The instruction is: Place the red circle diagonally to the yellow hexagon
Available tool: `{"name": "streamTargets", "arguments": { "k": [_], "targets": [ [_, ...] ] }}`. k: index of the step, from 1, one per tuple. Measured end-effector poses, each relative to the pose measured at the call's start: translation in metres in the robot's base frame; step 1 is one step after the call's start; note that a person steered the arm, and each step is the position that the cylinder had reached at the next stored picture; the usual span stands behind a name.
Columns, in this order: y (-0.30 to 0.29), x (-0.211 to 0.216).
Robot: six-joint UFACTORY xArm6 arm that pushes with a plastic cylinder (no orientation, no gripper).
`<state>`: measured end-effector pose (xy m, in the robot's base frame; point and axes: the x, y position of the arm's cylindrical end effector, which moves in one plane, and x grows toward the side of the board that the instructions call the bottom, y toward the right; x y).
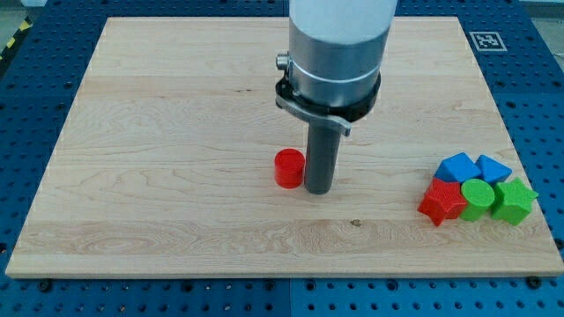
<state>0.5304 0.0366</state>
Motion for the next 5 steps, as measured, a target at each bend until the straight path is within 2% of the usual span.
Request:
{"name": "streamTargets", "arguments": {
  "k": [2,4,5],
  "targets": [
    [-0.042,-0.004],
    [-0.049,-0.039],
    [-0.04,-0.035]
  ]
}}
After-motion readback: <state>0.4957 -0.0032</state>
